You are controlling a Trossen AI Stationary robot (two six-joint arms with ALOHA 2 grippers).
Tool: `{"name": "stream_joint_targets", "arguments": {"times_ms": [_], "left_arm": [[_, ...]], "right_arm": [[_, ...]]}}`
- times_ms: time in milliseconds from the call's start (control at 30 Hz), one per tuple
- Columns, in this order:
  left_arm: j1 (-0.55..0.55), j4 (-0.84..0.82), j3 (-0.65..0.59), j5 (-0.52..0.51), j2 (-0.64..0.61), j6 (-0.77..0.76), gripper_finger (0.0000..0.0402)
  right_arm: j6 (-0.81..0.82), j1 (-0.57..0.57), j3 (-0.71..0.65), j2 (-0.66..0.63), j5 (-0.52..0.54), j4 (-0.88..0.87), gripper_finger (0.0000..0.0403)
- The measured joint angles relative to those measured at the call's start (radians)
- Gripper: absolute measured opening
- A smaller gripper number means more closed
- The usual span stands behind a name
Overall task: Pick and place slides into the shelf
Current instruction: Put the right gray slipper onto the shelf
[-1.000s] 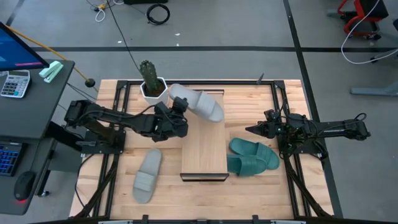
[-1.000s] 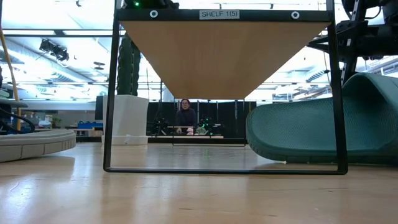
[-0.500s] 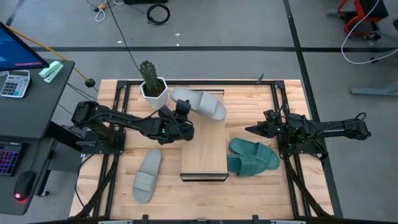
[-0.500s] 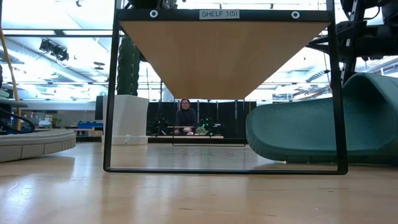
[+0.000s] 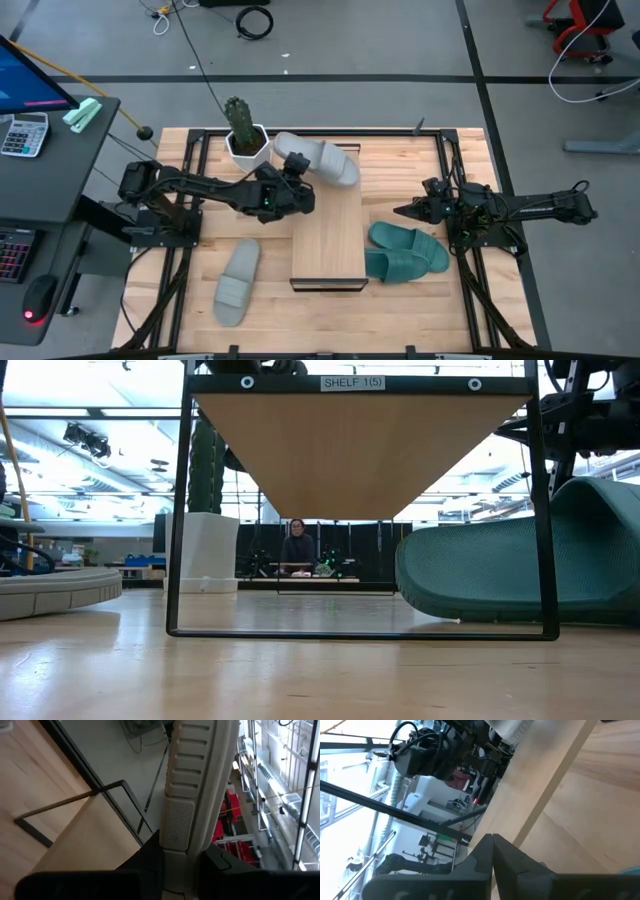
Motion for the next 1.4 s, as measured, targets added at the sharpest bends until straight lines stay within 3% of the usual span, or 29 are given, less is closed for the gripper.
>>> {"name": "stream_joint_targets", "arguments": {"times_ms": [667, 1033, 1200, 1400], "left_arm": [[0.023, 0.104, 0.0, 0.021, 0.089, -0.028, 0.0074], [0.021, 0.126, 0.0, 0.031, 0.088, 0.012, 0.0185], [0.021, 0.209, 0.0, 0.043, 0.088, 0.085, 0.0204], [0.021, 0.286, 0.0, 0.077, 0.087, 0.172, 0.0204]], "right_arm": [[0.002, 0.0, 0.002, 0.0, -0.002, 0.0, 0.0016], [0.005, 0.0, 0.002, 0.0, 0.003, 0.0, 0.0016], [0.054, -0.001, 0.002, 0.0, 0.074, 0.042, 0.0021], [0.052, -0.001, 0.002, 0.0, 0.115, 0.062, 0.0056]]}}
